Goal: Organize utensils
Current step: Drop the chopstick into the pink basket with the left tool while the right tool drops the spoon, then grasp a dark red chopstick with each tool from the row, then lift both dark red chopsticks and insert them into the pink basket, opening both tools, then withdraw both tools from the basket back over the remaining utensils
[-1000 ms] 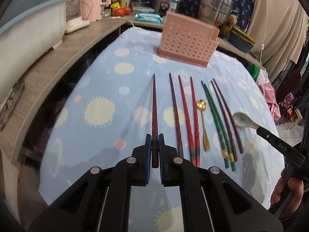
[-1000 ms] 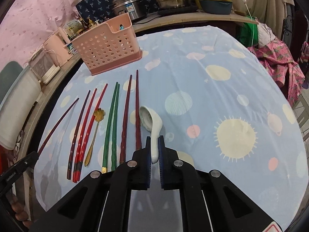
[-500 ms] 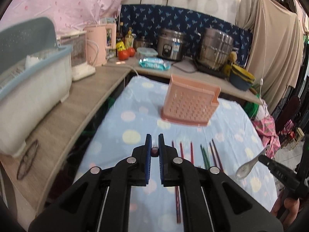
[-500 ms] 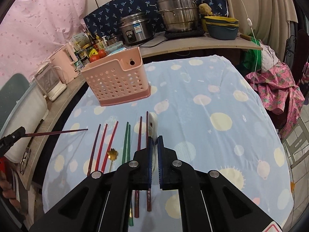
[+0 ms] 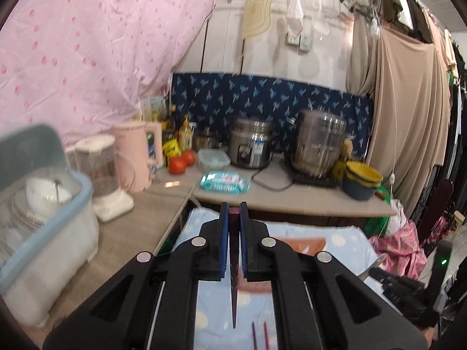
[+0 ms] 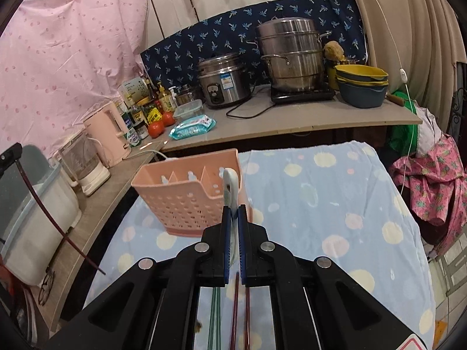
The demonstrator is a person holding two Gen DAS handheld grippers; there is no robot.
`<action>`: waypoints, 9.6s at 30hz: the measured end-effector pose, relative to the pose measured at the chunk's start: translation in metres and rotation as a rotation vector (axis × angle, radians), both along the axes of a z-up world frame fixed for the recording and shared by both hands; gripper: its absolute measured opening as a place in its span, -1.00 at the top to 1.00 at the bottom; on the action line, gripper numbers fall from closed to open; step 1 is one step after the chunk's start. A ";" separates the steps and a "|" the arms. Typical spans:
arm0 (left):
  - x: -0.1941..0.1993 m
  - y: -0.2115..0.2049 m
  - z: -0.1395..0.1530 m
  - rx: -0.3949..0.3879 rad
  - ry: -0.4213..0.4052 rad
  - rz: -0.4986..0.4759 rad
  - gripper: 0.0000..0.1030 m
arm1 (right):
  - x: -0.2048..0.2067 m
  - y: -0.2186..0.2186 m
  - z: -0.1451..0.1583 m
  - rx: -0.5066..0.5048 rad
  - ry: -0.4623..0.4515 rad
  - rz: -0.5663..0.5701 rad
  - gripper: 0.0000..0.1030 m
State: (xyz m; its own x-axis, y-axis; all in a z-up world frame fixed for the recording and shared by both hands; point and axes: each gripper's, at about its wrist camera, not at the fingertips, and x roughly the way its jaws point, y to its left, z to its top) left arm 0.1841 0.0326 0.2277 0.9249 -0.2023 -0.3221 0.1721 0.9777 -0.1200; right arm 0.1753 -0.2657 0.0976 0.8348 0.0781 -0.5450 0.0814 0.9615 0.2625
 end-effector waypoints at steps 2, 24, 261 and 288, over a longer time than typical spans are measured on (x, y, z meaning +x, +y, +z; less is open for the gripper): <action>0.010 -0.007 0.019 -0.008 -0.058 -0.004 0.87 | 0.018 -0.001 0.006 -0.004 -0.017 -0.007 0.91; 0.123 -0.051 -0.046 -0.027 0.029 -0.028 0.85 | 0.120 0.010 -0.044 -0.005 0.070 0.018 0.87; -0.118 -0.020 -0.265 0.060 0.582 -0.065 0.15 | -0.167 0.056 -0.147 -0.070 0.290 0.075 0.17; -0.138 -0.035 -0.285 0.101 0.627 -0.117 0.15 | -0.167 0.069 -0.174 -0.102 0.342 0.110 0.74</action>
